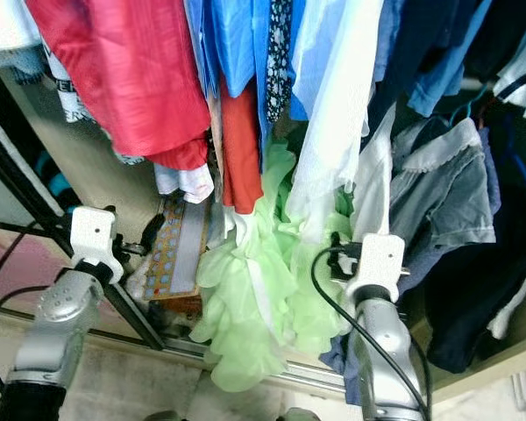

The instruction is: Clean up the room

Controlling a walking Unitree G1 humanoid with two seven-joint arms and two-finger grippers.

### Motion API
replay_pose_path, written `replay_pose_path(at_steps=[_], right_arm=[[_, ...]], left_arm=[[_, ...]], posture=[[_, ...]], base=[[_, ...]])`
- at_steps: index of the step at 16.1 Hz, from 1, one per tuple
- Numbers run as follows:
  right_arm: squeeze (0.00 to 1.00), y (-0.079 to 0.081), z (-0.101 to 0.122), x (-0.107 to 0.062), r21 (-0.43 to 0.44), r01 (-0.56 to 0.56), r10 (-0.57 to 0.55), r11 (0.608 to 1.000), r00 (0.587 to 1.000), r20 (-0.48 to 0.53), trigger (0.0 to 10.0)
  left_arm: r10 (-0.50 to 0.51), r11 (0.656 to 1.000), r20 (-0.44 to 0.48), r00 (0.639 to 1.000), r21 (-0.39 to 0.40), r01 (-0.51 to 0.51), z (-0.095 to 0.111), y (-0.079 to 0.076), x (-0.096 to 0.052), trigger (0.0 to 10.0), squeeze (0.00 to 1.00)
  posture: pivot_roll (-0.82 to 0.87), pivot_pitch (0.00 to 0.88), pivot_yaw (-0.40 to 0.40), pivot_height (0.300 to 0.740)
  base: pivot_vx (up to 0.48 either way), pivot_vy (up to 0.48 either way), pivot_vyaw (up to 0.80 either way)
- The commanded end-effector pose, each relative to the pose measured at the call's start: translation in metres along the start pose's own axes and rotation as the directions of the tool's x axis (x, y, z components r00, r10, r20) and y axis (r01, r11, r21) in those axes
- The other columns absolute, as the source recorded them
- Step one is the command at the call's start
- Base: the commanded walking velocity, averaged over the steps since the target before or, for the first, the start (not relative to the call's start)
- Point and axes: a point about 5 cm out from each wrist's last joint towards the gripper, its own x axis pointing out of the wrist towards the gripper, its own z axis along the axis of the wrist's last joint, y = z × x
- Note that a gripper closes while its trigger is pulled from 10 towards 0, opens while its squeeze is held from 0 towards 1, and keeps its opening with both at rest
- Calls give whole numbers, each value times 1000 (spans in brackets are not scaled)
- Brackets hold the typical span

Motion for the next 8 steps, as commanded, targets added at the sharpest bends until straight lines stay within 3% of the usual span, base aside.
replay_pose_path(at_steps=[1,2,4,6,8], right_arm=[[0,-3,1,-2,-4,13,-13,1000,1000,4,10000],[0,-5,2,-9,-17,9,-9,1000,1000,2,10000],[0,-1,2,-17,-72,-50,51,996,999,1,10000],[0,4,3,-13,-54,-102,101,993,995,-5,10000],[0,12,4,-10,-43,-177,177,983,984,-8,10000]], left_arm=[[8,1000,-24,1000,4,-8,-6,3,-4,10000,0],[18,1000,-43,999,1,-18,-10,2,-12,10000,0],[42,999,-71,997,-16,-43,-17,1,-27,10000,0],[21,999,-92,995,-26,-24,-20,-3,-30,10000,0],[10,999,-54,998,-34,-12,-12,-4,-25,10000,0]], posture=[[-54,0,27,740],[-60,0,19,740],[-55,0,8,740],[-43,0,-6,740],[-26,0,-24,740]], base=[[0,0,0],[0,0,0],[0,0,800],[0,0,800],[0,0,800]])
